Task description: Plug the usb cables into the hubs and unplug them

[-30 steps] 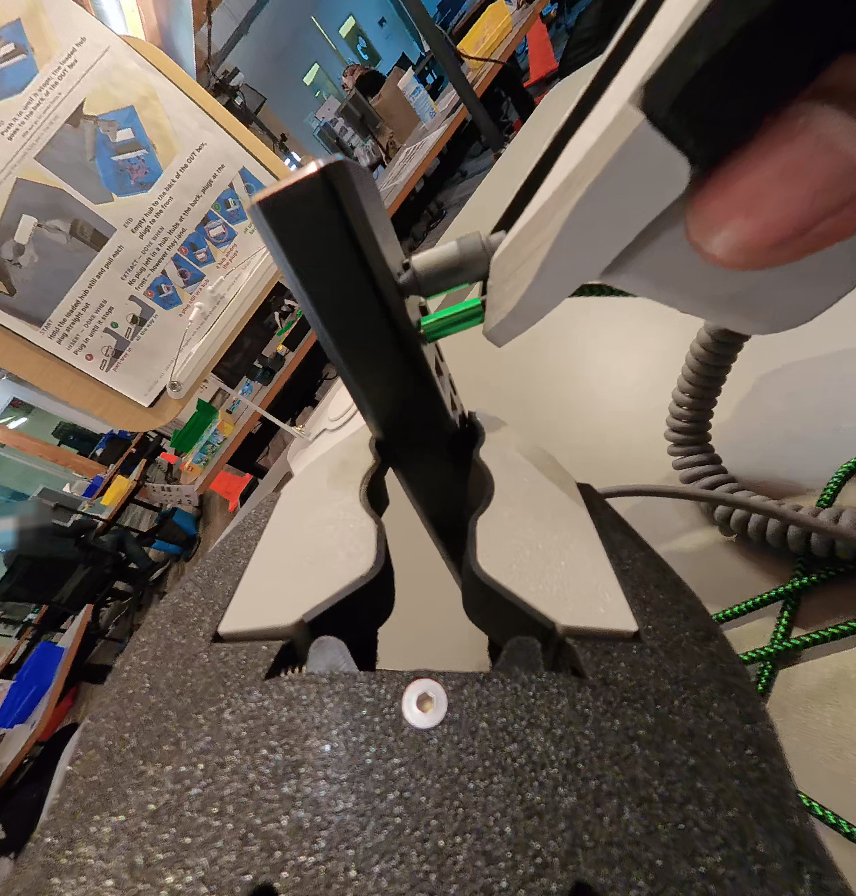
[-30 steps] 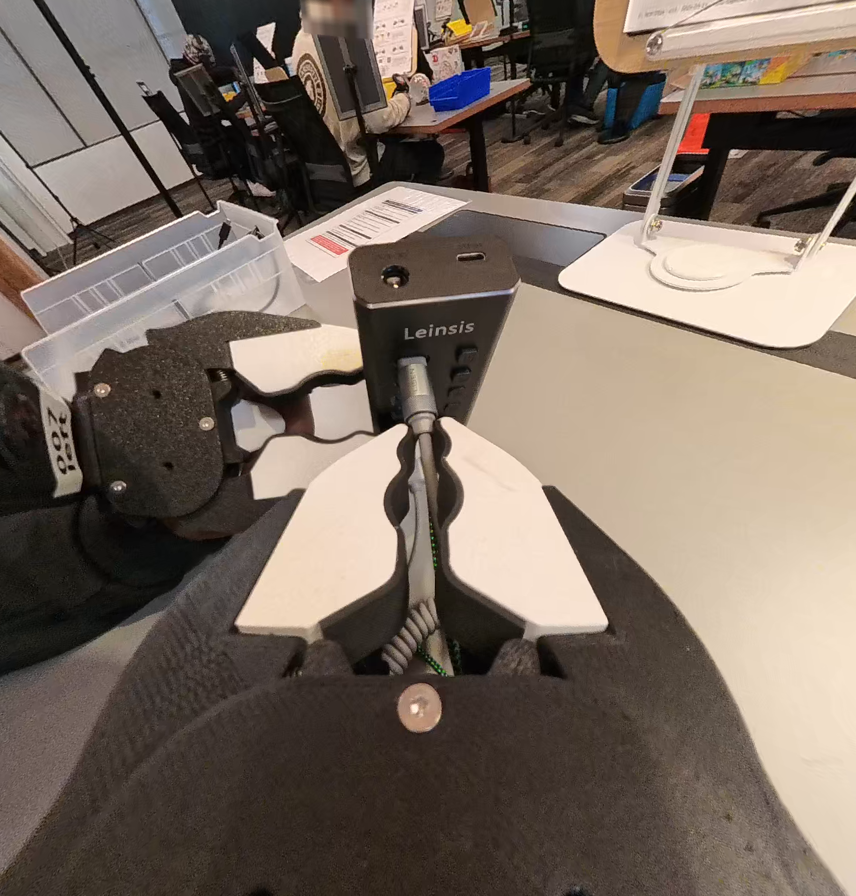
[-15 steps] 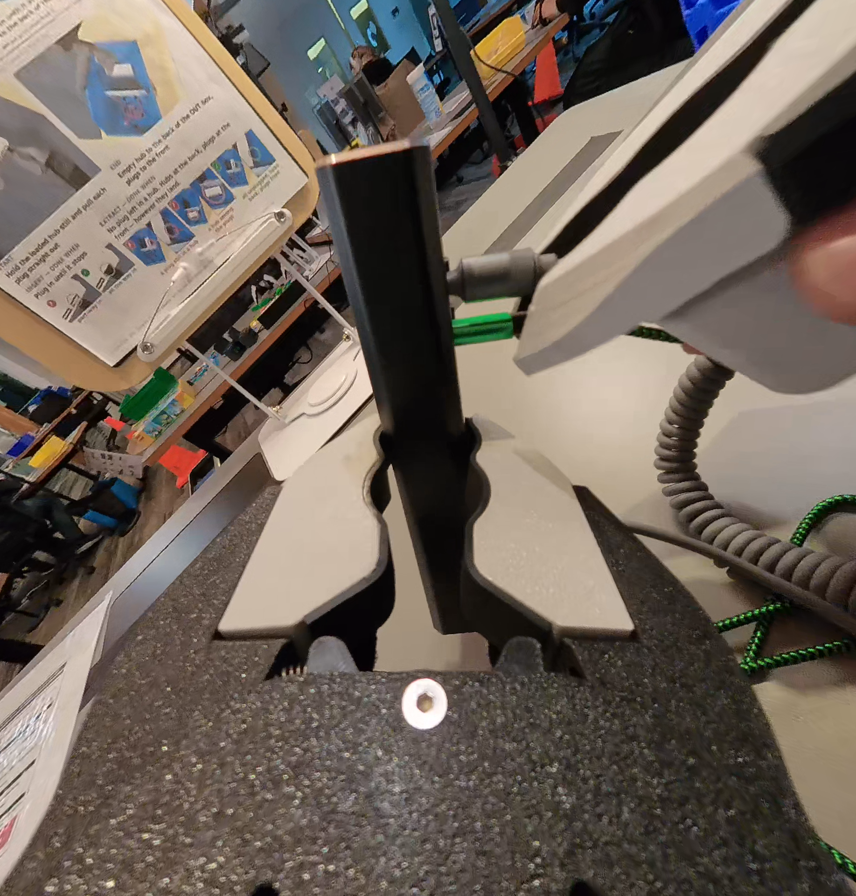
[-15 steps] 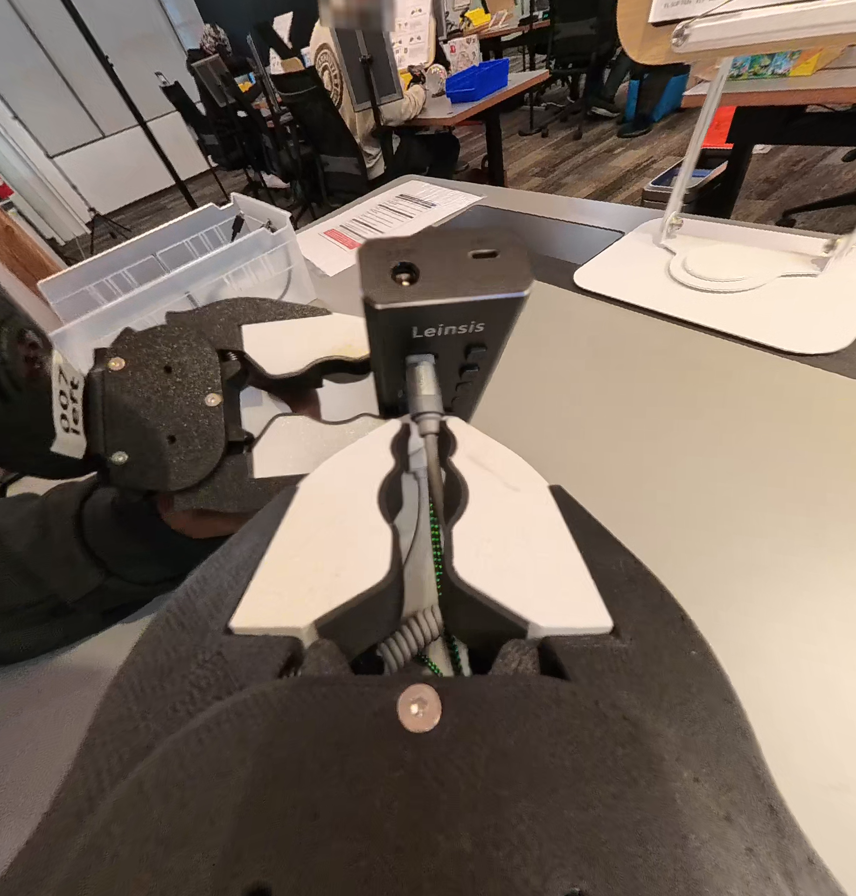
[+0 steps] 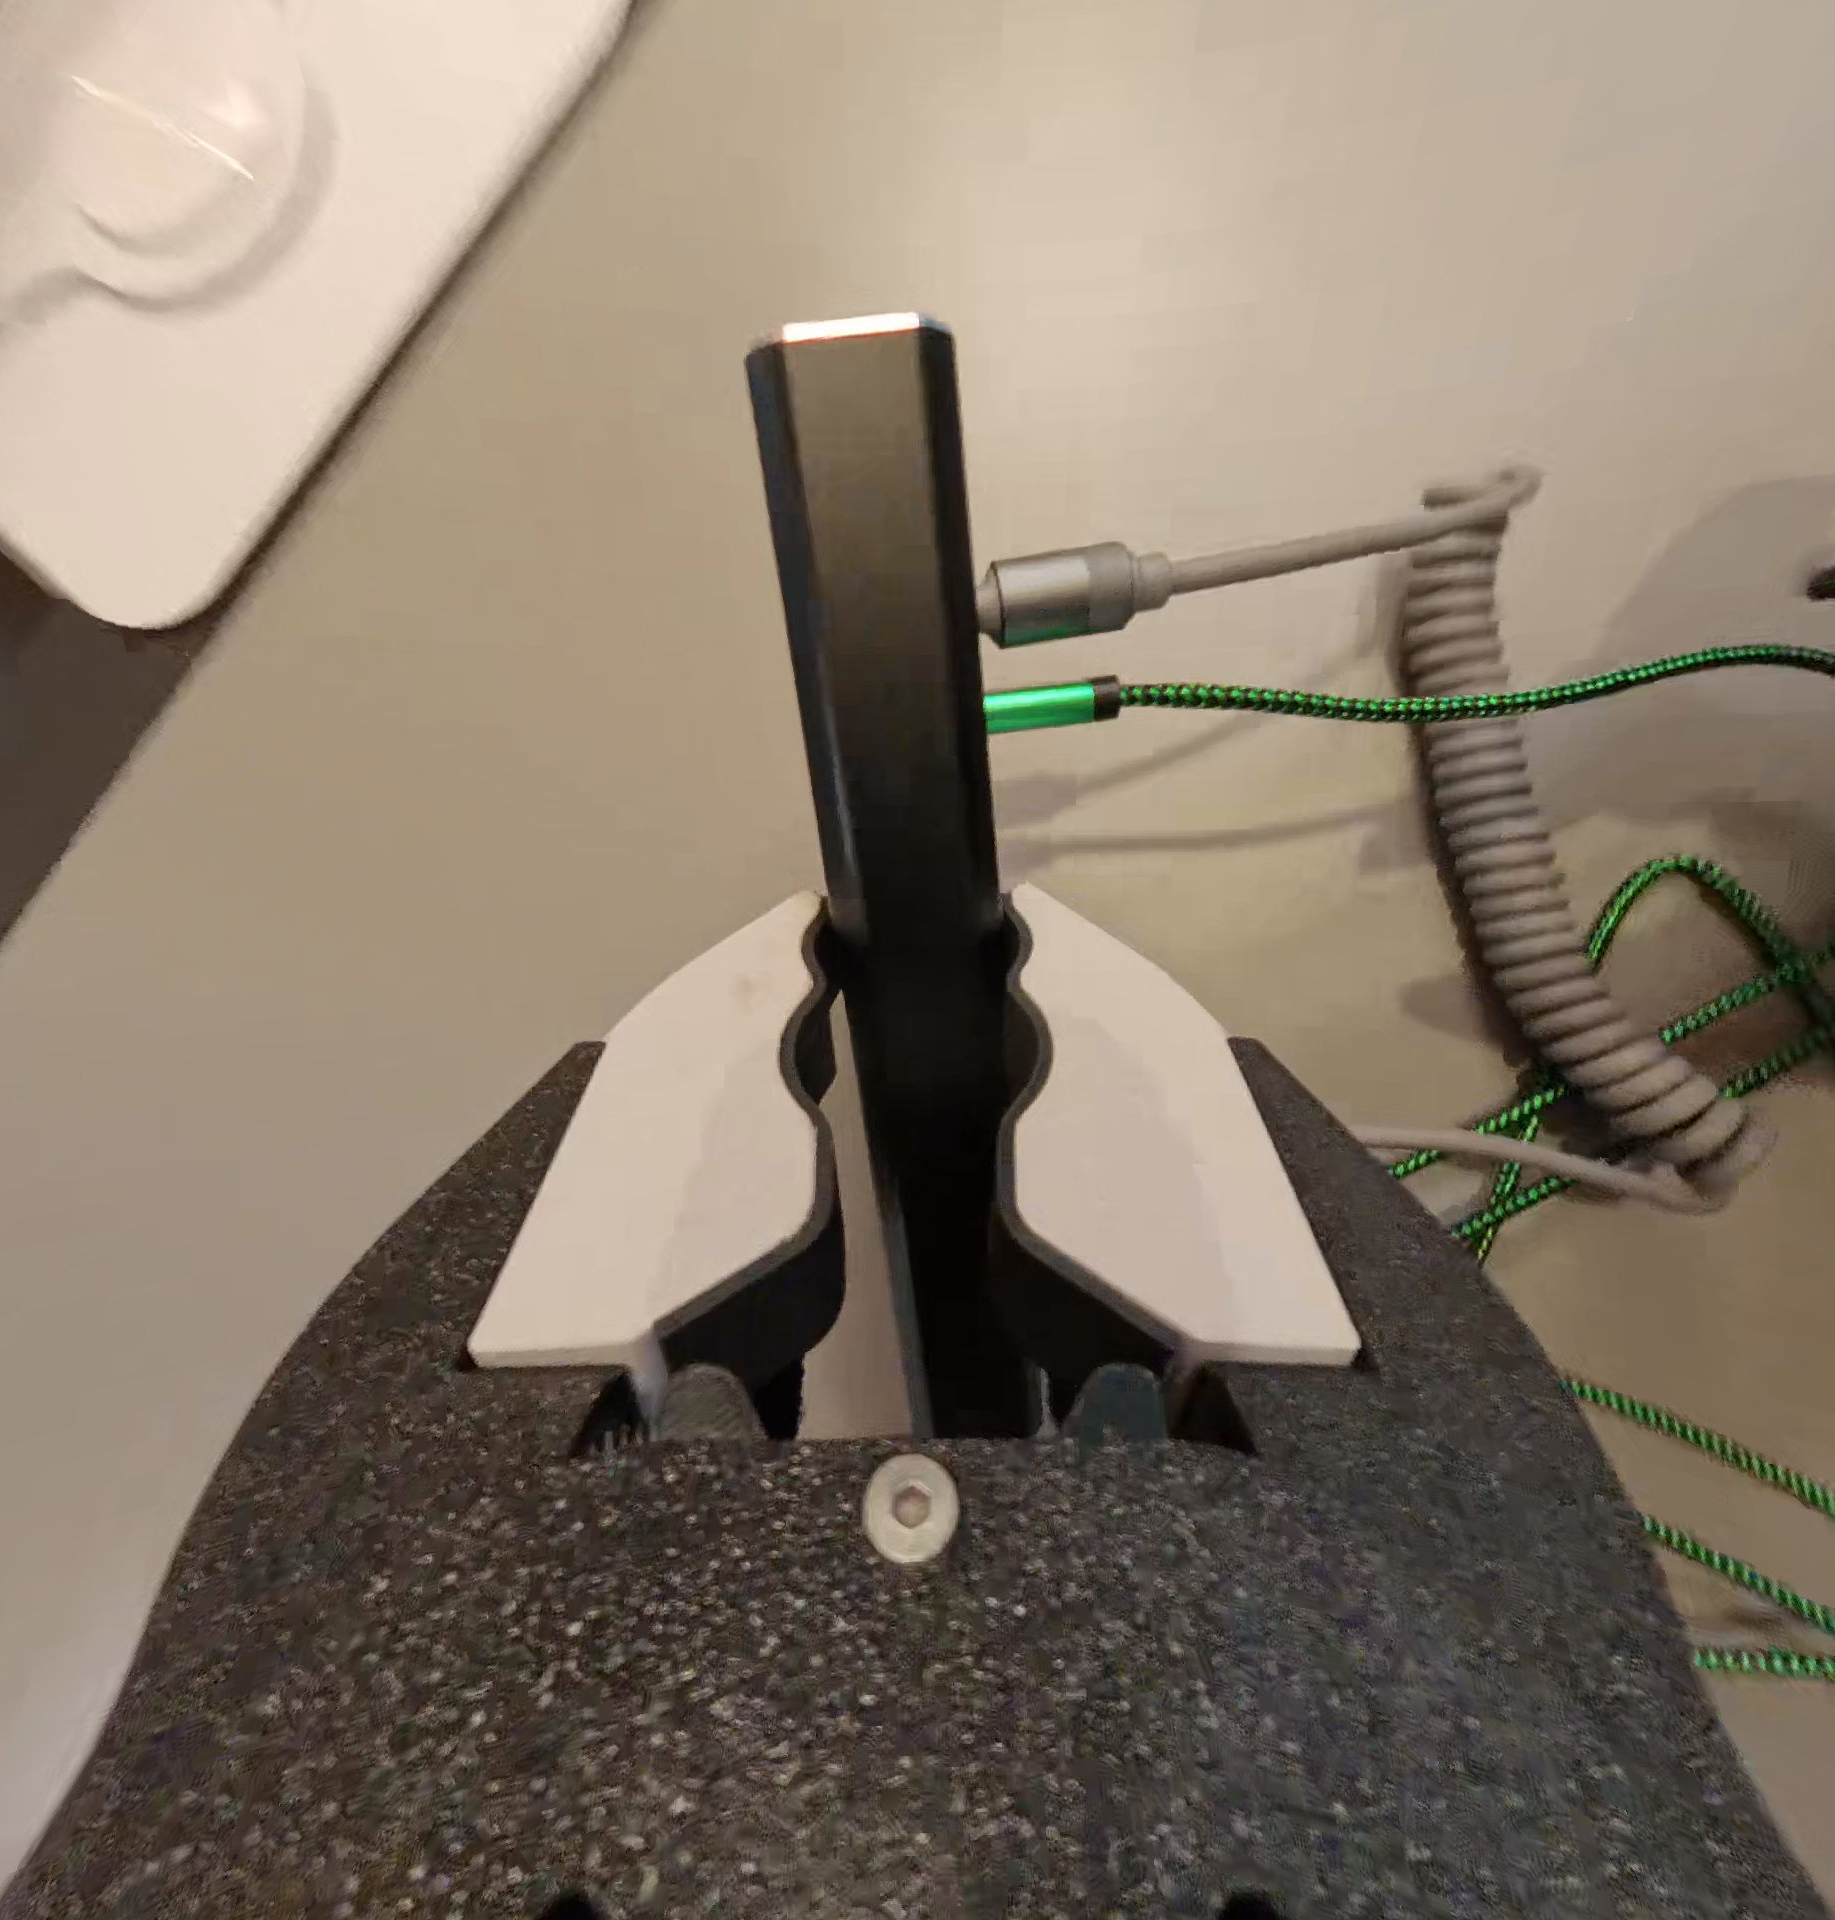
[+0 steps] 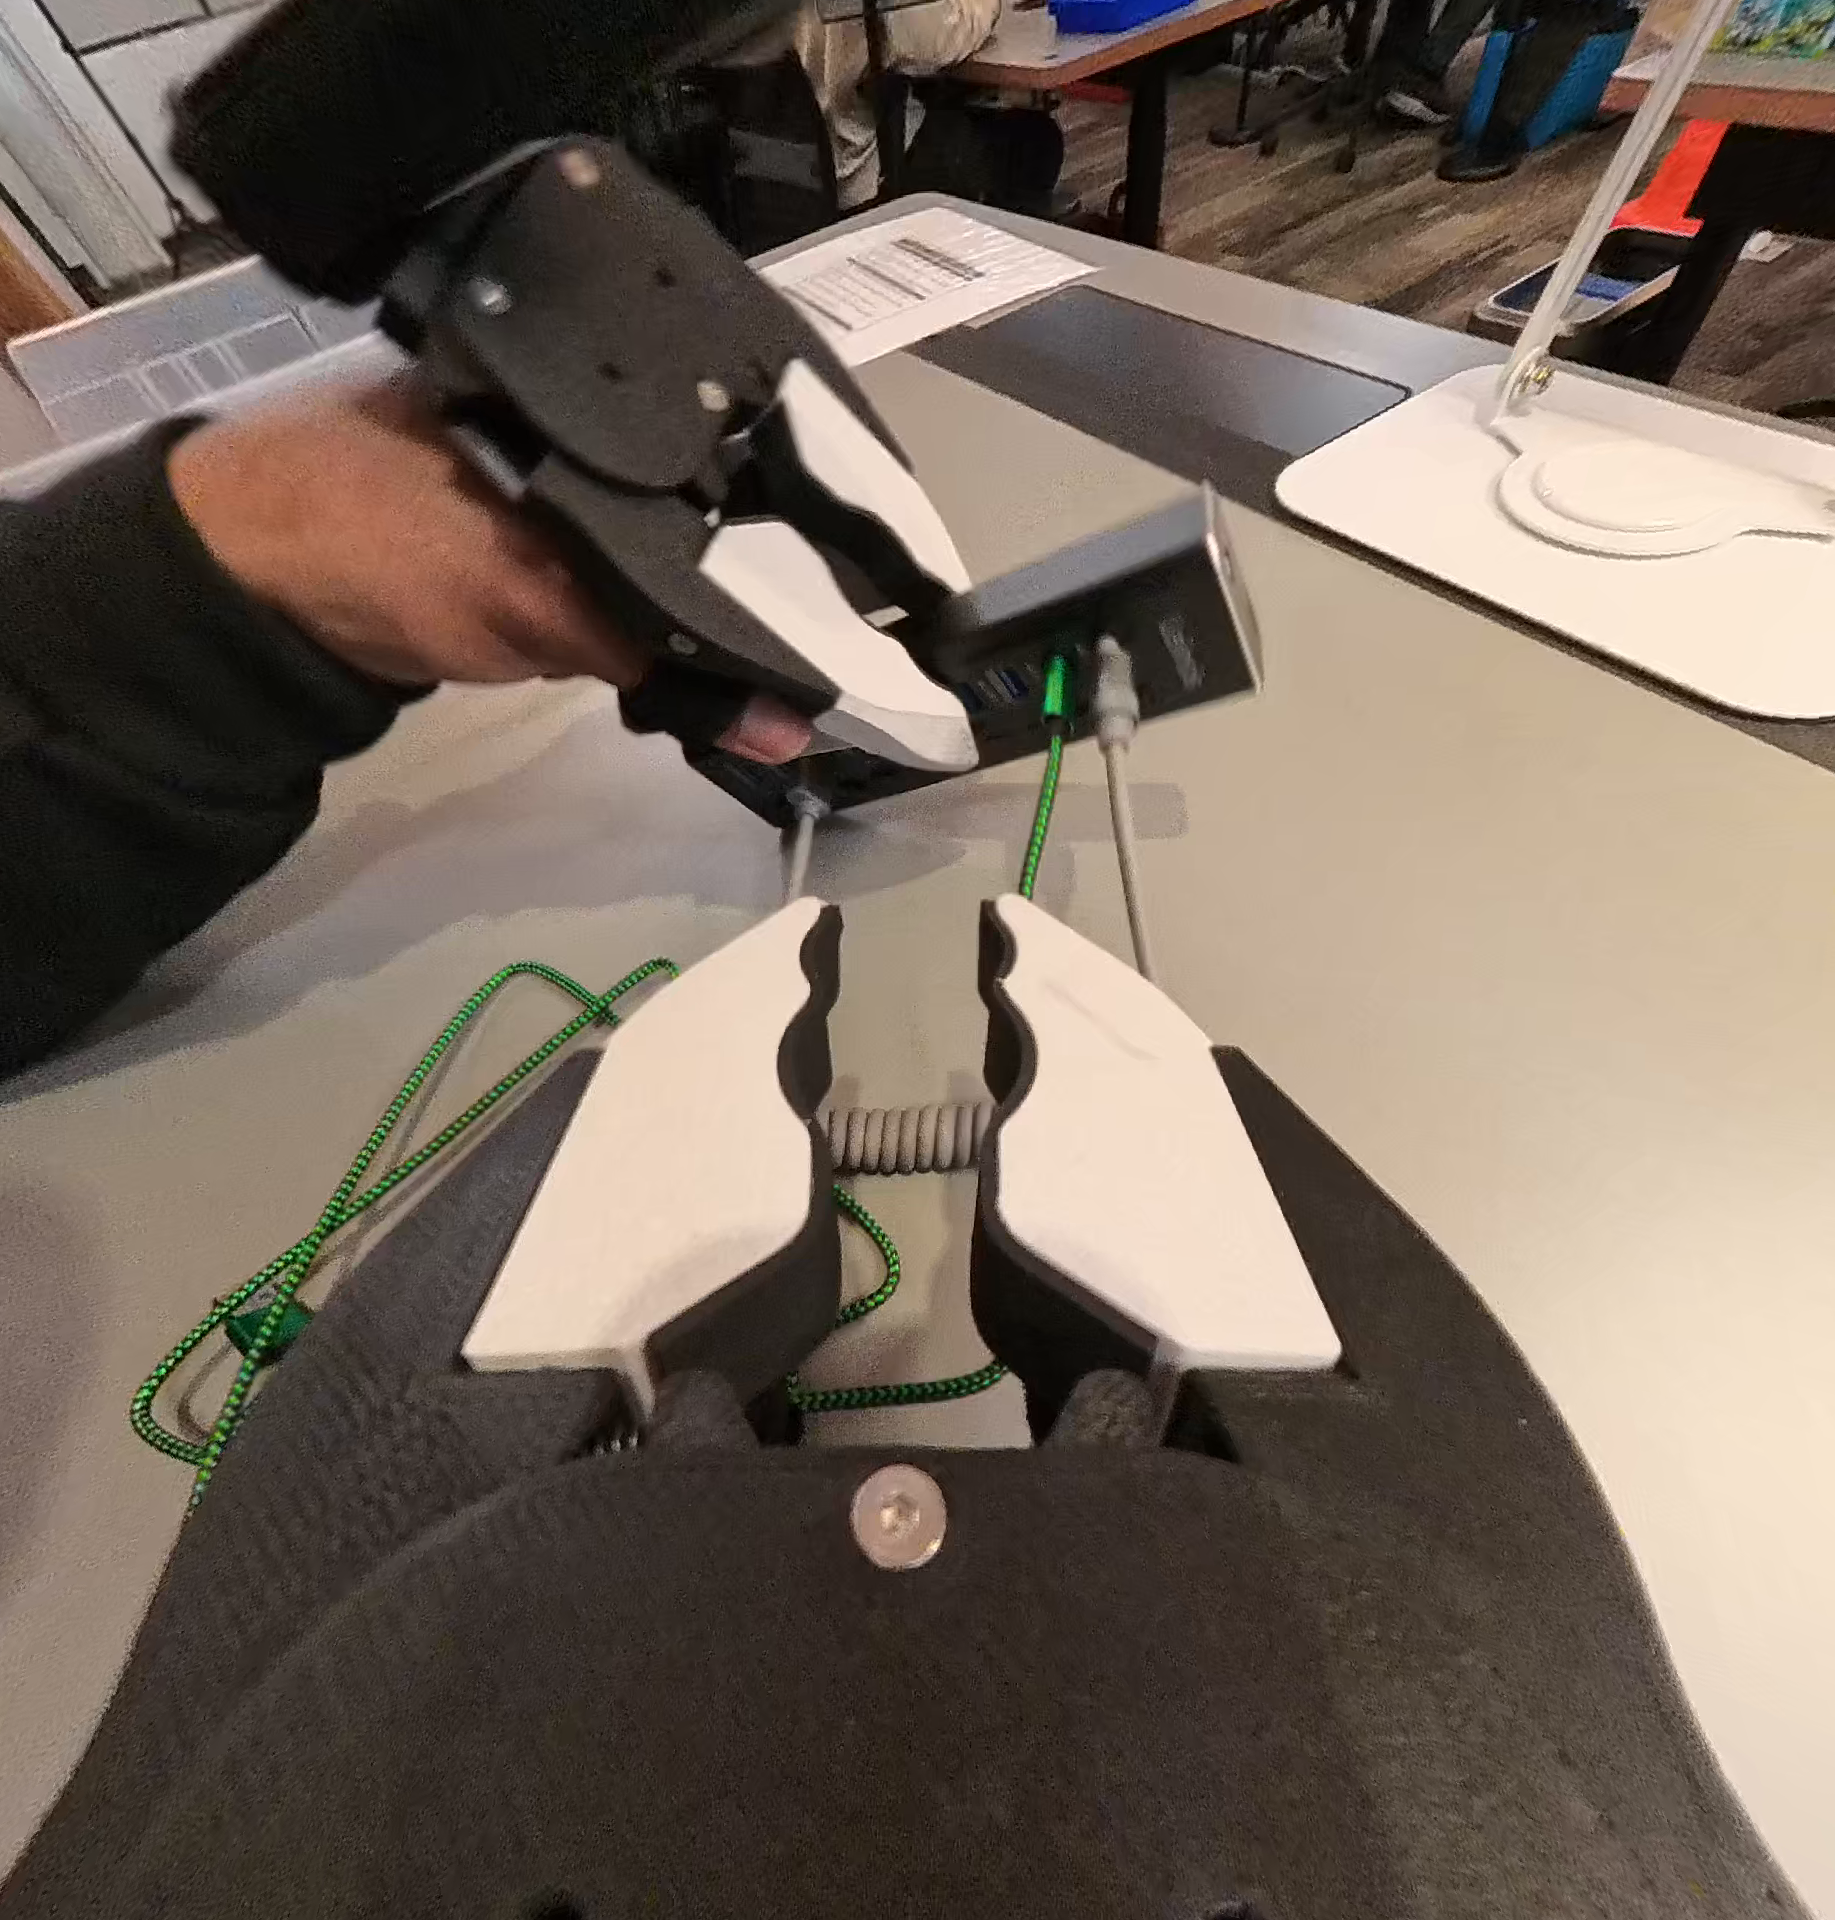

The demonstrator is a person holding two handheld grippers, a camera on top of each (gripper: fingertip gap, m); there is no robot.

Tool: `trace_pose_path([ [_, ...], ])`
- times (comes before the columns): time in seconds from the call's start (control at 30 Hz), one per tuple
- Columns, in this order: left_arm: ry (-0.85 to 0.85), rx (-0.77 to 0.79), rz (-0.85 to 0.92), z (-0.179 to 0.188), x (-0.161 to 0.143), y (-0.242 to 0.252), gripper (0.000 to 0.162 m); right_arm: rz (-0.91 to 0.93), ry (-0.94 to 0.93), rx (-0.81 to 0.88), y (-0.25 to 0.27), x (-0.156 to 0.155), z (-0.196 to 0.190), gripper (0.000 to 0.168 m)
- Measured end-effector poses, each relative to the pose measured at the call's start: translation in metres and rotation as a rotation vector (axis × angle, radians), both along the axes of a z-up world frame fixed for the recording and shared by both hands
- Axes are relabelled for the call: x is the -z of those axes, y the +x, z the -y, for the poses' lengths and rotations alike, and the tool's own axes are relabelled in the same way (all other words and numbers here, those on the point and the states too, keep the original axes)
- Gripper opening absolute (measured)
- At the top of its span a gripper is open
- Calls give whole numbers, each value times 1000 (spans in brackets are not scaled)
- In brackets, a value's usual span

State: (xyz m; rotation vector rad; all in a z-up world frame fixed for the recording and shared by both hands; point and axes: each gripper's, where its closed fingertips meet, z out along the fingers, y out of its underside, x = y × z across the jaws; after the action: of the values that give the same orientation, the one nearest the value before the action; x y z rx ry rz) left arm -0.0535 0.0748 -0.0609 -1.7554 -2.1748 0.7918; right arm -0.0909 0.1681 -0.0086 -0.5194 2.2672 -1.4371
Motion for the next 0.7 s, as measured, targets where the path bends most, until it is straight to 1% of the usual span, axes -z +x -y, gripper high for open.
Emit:
trace_pose_path([
  [0.1, 60, 42, 118, 2, 17, -6, 28, -19, 8, -6, -1, 7, -1, 24],
  [0.17, 79, 64, 161, 1, 23, -10, 28, -21, 9, -5, -3, 9, -2, 23],
  [0.3, 103, 82, 180, 2, 25, -13, 29, -17, 11, -13, -6, 13, -4, 22],
  [0.33, 102, 78, 166, 3, 23, -14, 33, -19, 13, -11, -7, 15, -4, 21],
  [0.43, 84, 42, 38, 12, 5, -18, 52, -15, 9, -20, -7, 15, -6, 22],
  [0.5, 68, 18, -87, 14, -15, -15, 55, -16, 4, -26, -6, 14, -7, 21],
  [0.57, 58, -6, -206, 10, -34, -3, 57, -18, 0, -33, -5, 13, -10, 21],
  [0.63, 64, -33, -291, -3, -46, 20, 59, -21, -2, -41, -4, 13, -12, 21],
  [0.7, 88, 2, -335, -29, -47, 45, 61, -22, 0, -53, -2, 13, -15, 21],
])
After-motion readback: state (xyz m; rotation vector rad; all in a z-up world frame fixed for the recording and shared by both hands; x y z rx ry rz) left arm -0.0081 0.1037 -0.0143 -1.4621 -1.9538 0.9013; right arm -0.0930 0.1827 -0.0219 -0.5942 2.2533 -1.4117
